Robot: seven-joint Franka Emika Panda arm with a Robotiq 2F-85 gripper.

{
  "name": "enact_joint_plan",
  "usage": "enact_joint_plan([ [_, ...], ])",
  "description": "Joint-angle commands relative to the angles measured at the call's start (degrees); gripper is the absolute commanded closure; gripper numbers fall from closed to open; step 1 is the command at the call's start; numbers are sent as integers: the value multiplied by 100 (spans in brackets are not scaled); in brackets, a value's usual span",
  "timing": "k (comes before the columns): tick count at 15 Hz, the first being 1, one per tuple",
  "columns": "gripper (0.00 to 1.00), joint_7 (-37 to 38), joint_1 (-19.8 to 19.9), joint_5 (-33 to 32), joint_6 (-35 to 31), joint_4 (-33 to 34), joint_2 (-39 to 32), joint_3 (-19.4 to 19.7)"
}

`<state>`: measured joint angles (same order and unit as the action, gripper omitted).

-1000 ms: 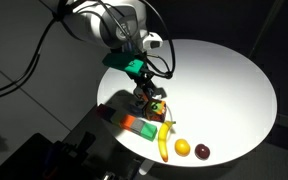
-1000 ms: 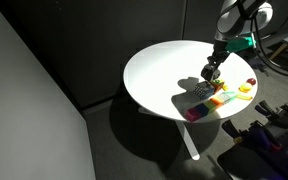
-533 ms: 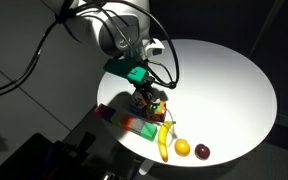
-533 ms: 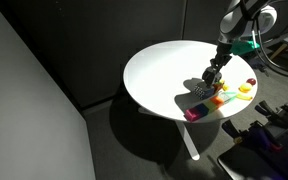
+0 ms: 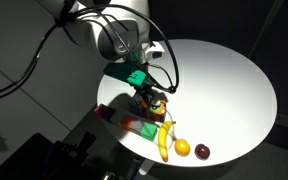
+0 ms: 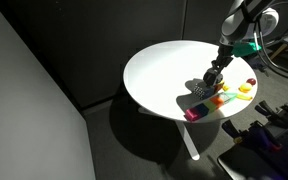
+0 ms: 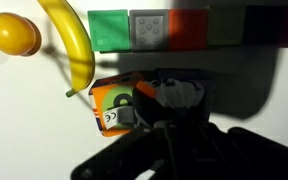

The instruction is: Pick up the soft block with number one on it and stack it on top of the two soft blocks to the right

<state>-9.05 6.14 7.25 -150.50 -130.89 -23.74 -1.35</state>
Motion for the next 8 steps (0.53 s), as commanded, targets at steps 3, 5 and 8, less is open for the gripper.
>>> enact_joint_plan([
  [3,87,-58,34,-108,-264,-122,54,65],
  [5,84,-74,49,-103,-292,-139,41,74],
  [8,83,-83,56,-112,-323,-159,20,97],
])
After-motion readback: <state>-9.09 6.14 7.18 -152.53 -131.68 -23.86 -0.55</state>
